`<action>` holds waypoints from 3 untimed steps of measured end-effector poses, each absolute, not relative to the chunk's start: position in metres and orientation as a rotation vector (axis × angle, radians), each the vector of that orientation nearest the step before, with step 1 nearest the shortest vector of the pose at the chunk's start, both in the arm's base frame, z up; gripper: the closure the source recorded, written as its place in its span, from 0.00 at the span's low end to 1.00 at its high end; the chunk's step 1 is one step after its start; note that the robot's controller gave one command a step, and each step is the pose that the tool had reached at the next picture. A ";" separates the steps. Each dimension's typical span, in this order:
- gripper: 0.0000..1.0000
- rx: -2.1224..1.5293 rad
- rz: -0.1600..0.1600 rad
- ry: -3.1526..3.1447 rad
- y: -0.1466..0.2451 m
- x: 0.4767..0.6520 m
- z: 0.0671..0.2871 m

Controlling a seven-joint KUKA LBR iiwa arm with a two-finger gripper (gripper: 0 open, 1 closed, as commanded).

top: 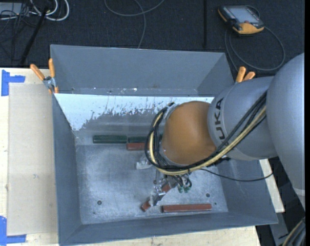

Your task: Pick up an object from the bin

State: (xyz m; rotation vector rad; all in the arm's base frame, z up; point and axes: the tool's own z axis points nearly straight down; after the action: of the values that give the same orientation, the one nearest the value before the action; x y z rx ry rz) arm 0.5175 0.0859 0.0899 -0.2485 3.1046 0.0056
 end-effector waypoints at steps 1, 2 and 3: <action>0.00 -0.172 -0.004 3.117 0.090 0.513 0.086; 0.00 -0.461 0.008 3.078 0.084 0.495 0.085; 1.00 -0.775 0.002 3.050 0.054 0.478 0.078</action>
Offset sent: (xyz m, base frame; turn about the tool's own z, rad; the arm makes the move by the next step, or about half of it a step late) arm -0.0370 -0.0111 -0.0128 -0.1477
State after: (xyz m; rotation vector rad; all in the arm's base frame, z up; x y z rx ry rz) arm 0.4785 0.0539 0.0777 -0.7755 3.0501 0.0019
